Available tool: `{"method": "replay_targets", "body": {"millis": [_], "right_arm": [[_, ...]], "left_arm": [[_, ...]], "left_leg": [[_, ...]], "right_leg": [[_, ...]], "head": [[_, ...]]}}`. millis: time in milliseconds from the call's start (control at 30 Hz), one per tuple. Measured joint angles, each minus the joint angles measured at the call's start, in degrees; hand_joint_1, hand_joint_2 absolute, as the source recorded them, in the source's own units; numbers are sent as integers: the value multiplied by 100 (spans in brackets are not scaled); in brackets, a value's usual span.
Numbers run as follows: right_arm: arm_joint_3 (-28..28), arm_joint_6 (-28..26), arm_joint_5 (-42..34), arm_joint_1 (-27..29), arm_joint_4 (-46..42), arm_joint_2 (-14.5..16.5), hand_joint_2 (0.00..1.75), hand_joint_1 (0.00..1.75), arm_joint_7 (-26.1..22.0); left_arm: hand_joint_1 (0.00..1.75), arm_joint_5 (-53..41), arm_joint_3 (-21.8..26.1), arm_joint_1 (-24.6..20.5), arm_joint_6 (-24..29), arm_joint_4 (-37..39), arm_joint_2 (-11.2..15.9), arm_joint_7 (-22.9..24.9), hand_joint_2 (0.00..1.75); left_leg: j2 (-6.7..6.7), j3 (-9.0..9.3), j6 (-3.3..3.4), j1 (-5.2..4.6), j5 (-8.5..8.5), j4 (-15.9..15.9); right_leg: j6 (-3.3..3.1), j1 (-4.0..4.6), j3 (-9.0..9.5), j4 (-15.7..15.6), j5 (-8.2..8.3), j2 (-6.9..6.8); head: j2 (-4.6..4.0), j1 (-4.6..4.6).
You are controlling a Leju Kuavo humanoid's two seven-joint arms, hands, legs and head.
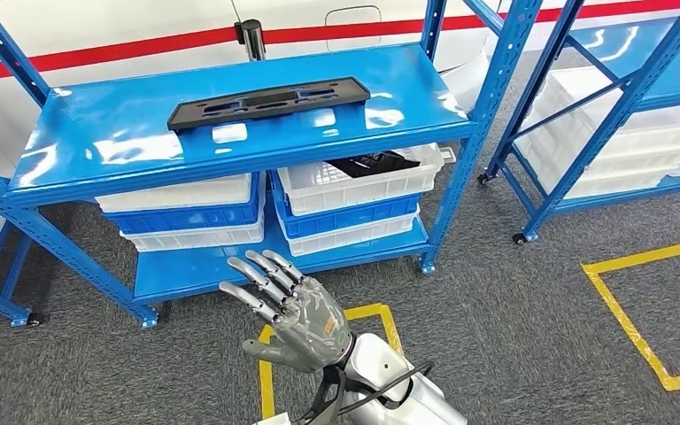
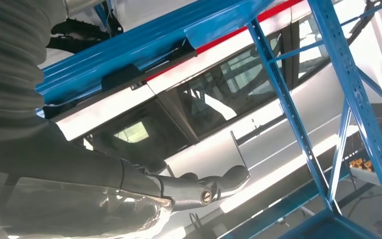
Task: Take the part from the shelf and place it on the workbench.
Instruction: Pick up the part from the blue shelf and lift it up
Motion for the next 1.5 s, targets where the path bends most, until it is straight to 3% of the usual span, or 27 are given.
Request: {"method": "replay_targets", "body": {"millis": [100, 167, 267, 300, 333, 400, 433, 467, 567, 667, 733, 800, 833, 867, 900, 967, 1000, 1033, 1100, 1200, 1233, 1333, 1400, 1467, 1500], "right_arm": [[4, 18, -2, 2, -1, 8, 175, 0, 7], [5, 39, -4, -15, -2, 5, 175, 0, 16], [4, 57, -6, -4, -2, -22, 175, 0, 26], [4, 59, -7, 17, -2, -38, 175, 0, 27], [4, 60, -7, 33, -2, -53, 175, 0, 27], [4, 59, -7, 47, -2, -74, 175, 0, 27], [4, 60, -7, 49, -2, -81, 175, 0, 27], [3, 60, -8, 49, -1, -89, 175, 0, 28], [1, 61, -9, 48, -2, -99, 175, 0, 32], [1, 61, -9, 54, -4, -86, 175, 0, 40], [1, 69, -10, 46, -4, -64, 175, 0, 45], [0, 81, -11, 42, -4, -53, 175, 0, 49], [0, 85, -11, 48, -4, -51, 175, 0, 51], [0, 87, -11, 55, -4, -51, 175, 0, 54], [0, 89, -11, 60, -4, -50, 175, 0, 57], [0, 92, -12, 59, -4, -44, 175, 0, 60], [0, 96, -13, 54, -4, -39, 175, 0, 61], [0, 98, -14, 47, -4, -33, 175, 0, 61], [1, 103, -15, 38, -3, -22, 175, 0, 64], [-2, 104, -22, 29, -3, -17, 175, 0, 69], [-4, 104, -27, 16, -3, -19, 175, 0, 70], [-7, 104, -38, 13, -1, -35, 175, 0, 71], [-8, 104, -43, 42, 4, -54, 175, 0, 71], [-10, 100, -58, 60, 11, -73, 175, 0, 70], [-12, 97, -66, 64, 14, -80, 175, 0, 69]], "left_arm": [[0, -15, -1, 16, -1, 2, -5, 2, 0], [0, -34, -1, 8, -2, 2, -16, 2, 0], [0, -69, -2, -19, -2, 2, -28, 11, 0], [0, -78, -2, -17, -2, 2, -33, 15, 0], [0, -82, -3, -13, -2, 2, -40, 17, 0], [0, -90, -4, -9, -3, 2, -55, 19, 0], [0, -92, -4, -12, -3, 2, -61, 19, 0], [0, -97, -5, -16, -4, 3, -65, 19, 0], [0, -107, -7, -35, -4, 4, -74, 33, 0], [0, -114, -8, -44, -3, 2, -76, 66, 0], [0, -123, -8, -57, -1, 2, -78, 83, 0], [0, -129, -8, -62, 1, 2, -80, 91, 0], [0, -127, -7, -58, 2, 2, -79, 95, 0], [0, -127, -7, -53, 3, 2, -78, 98, 0], [0, -126, -7, -51, 3, 2, -78, 99, 0], [0, -126, -7, -52, 4, 2, -77, 99, 0], [0, -123, -7, -53, 4, 2, -75, 98, 0], [0, -121, -7, -56, 5, 2, -73, 92, 0], [0, -112, -5, -53, 6, 1, -66, 76, 0], [0, -105, -3, -43, 14, -1, -60, 55, 0], [0, -105, -2, -52, 16, -1, -60, 49, 0], [0, -105, -2, -68, 15, -1, -61, 26, 0], [0, -103, -2, -57, 14, -1, -64, 15, 0], [0, -102, -1, -50, 14, -1, -74, 6, 0], [0, -102, -1, -48, 14, -1, -81, 2, 0]], "left_leg": [[-13, 94, 126, -24, -1, -95], [-18, 213, 186, -12, 14, -139], [-27, 284, 249, -25, -48, -153], [-33, 302, 256, -34, -74, -152], [-42, 329, 256, -44, -102, -151], [-62, 423, 241, -60, -171, -150], [-70, 486, 225, -65, -211, -149], [-80, 537, 202, -71, -250, -147], [-91, 582, 114, -79, -324, -130], [-73, 590, 38, -63, -376, 18], [-50, 415, -41, -27, -587, 386], [-36, -3, -119, 13, -903, 1059], [-34, -214, -144, 31, -981, 1326], [-32, -355, -159, 43, -953, 1440], [-28, -376, -161, 51, -791, 1328], [-14, -125, -125, 51, -261, 598], [-7, 0, -95, 30, -127, 278], [-5, 88, -51, 2, -92, 56], [-14, 112, 60, -53, -155, -52], [-26, 289, 207, -33, -34, -171], [-24, 354, 234, -18, -31, -195], [-23, 401, 270, -9, -68, -216], [-27, 413, 264, -10, -98, -215], [-40, 471, 237, -8, -144, -213], [-47, 518, 215, -6, -179, -213]], "right_leg": [[108, 42, 64, 55, -28, -2], [135, 50, -19, 327, -130, -3], [105, 43, -663, 1326, -478, -3], [109, 43, -870, 1565, -542, -3], [133, 43, -980, 1611, -511, -3], [208, 43, -878, 1086, -155, -3], [214, 49, -752, 690, 69, -4], [176, 64, -644, 367, 181, -9], [18, 111, -533, 97, 189, -16], [-69, 39, -411, 42, 307, -9], [-118, 0, -295, 21, 285, -8], [-152, 8, -261, 23, 241, -6], [-155, 11, -244, 24, 216, -2], [-152, 12, -217, 25, 187, 4], [-144, 12, -176, 25, 156, 8], [-117, 11, -74, 17, 75, 8], [-99, 18, -17, 3, 42, 6], [-72, 21, 14, -14, 15, 2], [-7, 41, 75, -3, 18, 1], [71, 83, 91, 196, -37, 2], [69, 87, 13, 380, -126, 2], [55, 72, -587, 1353, -521, 2], [84, 67, -889, 1723, -631, 1], [162, 55, -911, 1487, -425, 0], [220, 43, -802, 1107, -191, -2]], "head": [[1, 0], [1, 4], [0, 8], [0, 8], [0, 9], [-1, 9], [0, 9], [0, 6], [1, -5], [1, -3], [2, -6], [2, -11], [2, -10], [2, -11], [2, -12], [2, -11], [1, -8], [1, -10], [1, -10], [1, -4], [1, 1], [-1, 8], [0, 9], [0, 10], [0, 11]]}}
